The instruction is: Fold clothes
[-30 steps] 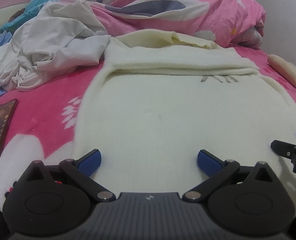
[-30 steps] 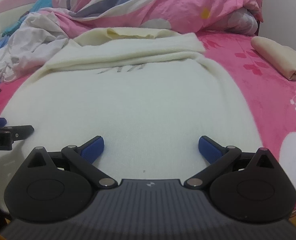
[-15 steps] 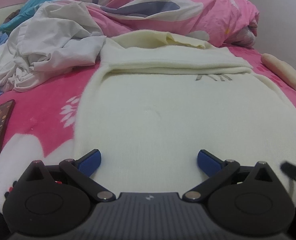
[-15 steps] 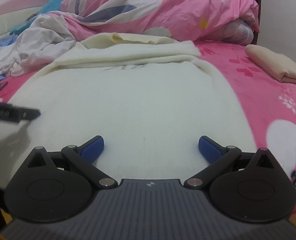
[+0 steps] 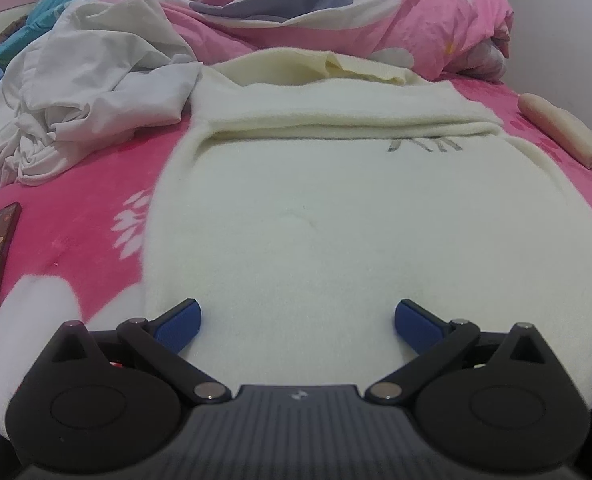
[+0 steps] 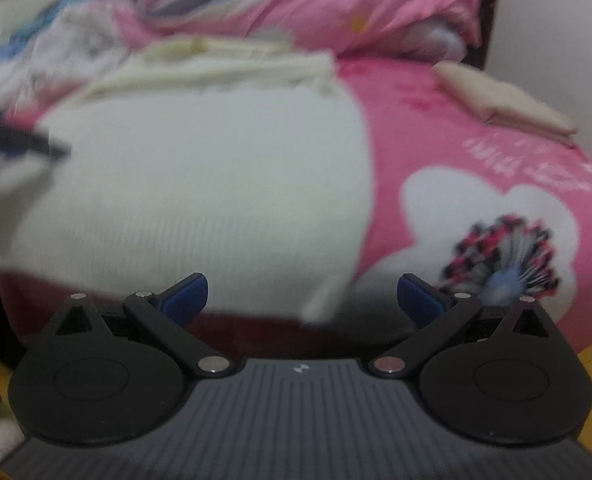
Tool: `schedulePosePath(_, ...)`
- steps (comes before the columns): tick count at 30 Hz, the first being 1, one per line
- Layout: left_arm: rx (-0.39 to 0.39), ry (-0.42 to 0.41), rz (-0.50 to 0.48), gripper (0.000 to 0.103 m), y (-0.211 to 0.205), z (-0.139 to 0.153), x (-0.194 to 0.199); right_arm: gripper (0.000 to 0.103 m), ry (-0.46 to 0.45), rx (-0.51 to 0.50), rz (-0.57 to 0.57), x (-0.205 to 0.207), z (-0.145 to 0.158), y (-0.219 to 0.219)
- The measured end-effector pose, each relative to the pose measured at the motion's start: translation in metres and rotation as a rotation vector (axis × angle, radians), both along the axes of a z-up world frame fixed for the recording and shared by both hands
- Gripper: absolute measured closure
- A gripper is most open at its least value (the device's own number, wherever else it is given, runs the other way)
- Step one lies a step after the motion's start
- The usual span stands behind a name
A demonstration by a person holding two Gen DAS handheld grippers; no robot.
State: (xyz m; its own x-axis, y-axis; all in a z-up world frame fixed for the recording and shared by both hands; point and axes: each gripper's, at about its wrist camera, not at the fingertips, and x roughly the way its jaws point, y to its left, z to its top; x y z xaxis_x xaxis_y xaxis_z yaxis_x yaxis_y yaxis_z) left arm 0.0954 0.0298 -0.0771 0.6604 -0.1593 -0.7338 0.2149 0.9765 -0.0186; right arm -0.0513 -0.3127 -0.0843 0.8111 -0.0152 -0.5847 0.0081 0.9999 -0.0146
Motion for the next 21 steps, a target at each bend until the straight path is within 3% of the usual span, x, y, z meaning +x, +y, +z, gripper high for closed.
schedulePosePath(6, 0.031, 0.013, -0.014, 0.000, 0.006, 0.004, -0.014, 0.003, -0.089, 0.045, 0.048, 0.034, 0.013, 0.009)
schedulePosePath(11, 0.059, 0.015, -0.027, 0.000, 0.012, 0.007, -0.032, 0.013, -0.054, -0.045, 0.116, 0.054, -0.005, 0.030)
schedulePosePath(14, 0.089, 0.007, -0.039, 0.000, 0.012, 0.007, -0.038, 0.016, -0.027, -0.049, 0.099, 0.050, -0.010, 0.021)
schedulePosePath(16, 0.095, 0.005, -0.041, 0.000, 0.013, 0.007, -0.040, 0.019, -0.005, -0.060, 0.030, 0.041, -0.006, 0.008)
schedulePosePath(21, 0.093, 0.006, -0.038, 0.000, 0.015, 0.007, -0.043, 0.042, -0.002, -0.031, -0.079, 0.034, 0.006, -0.014)
